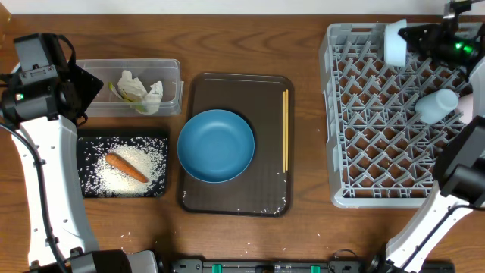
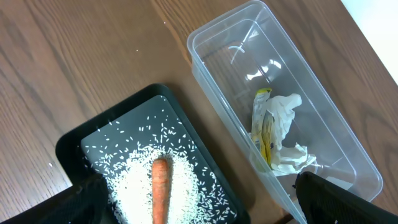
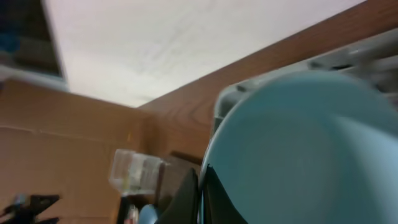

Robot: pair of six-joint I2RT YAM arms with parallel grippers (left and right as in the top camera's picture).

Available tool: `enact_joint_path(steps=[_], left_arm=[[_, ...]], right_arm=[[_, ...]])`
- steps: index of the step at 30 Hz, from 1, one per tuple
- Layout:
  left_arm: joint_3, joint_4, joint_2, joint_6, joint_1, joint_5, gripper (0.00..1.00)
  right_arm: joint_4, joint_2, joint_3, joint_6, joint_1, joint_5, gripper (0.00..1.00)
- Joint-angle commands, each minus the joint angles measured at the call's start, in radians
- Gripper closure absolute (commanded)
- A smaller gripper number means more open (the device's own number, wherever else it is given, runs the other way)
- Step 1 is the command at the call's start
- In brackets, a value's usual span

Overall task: Sort waste into correct bins and load items into the dishwasher rack
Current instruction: 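Carry the bowl to the rack and set it upside down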

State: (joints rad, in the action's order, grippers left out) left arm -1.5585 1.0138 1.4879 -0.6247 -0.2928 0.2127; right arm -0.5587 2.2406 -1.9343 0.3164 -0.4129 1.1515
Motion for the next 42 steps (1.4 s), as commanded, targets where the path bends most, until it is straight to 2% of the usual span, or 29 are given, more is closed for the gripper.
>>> enact_joint_path(steps=[1, 8, 13, 17, 19, 23, 25, 28, 30, 33, 38, 42], left_arm=[[-0.007, 0.002, 0.005, -0.002, -0.004, 0.006, 0.02], [-0.007, 0.002, 0.005, -0.002, -0.004, 0.006, 0.02], [-0.007, 0.002, 0.005, -0.002, -0.004, 0.006, 0.02], [-0.007, 0.002, 0.005, -0.002, -0.004, 0.006, 0.02], [-0.007, 0.002, 0.005, -0.002, -0.004, 0.006, 0.02], [-0.007, 0.002, 0.005, -0.002, -0.004, 0.006, 0.02], [-0.007, 0.003, 0.005, -0.002, -0.004, 0.006, 0.02], [-0.007, 0.002, 0.005, -0.002, -0.004, 0.006, 0.02], [-0.007, 0.002, 0.005, -0.002, -0.004, 0.006, 0.02], [-0.007, 0.002, 0.005, -0.002, -0.004, 0.006, 0.02], [-0.007, 0.003, 0.005, -0.002, -0.004, 0.006, 0.02], [-0.007, 0.002, 0.005, -0.002, -0.004, 0.006, 0.02]], right_arm=[[-0.007, 0.019, 0.004, 0.026, -0.004, -0.019, 0.99], [-0.011, 0.019, 0.004, 0.054, -0.058, -0.064, 0.98], [-0.079, 0.019, 0.004, 0.038, -0.08, -0.128, 0.96], [-0.135, 0.008, 0.003, 0.019, -0.091, -0.223, 0.89], [-0.159, -0.006, 0.003, 0.019, -0.097, -0.274, 0.79], [-0.205, -0.051, 0.002, 0.019, -0.108, -0.359, 0.75], [-0.225, -0.084, 0.002, 0.019, -0.112, -0.402, 0.63], [-0.266, -0.156, 0.002, 0.019, -0.115, -0.486, 0.4], [-0.294, -0.215, 0.002, 0.02, -0.116, -0.556, 0.21], [-0.329, -0.314, 0.002, 0.02, -0.117, -0.656, 0.02], [-0.378, -0.476, 0.002, 0.024, -0.102, -0.671, 0.01], [-0.416, -0.577, 0.002, 0.053, -0.043, -0.502, 0.01]])
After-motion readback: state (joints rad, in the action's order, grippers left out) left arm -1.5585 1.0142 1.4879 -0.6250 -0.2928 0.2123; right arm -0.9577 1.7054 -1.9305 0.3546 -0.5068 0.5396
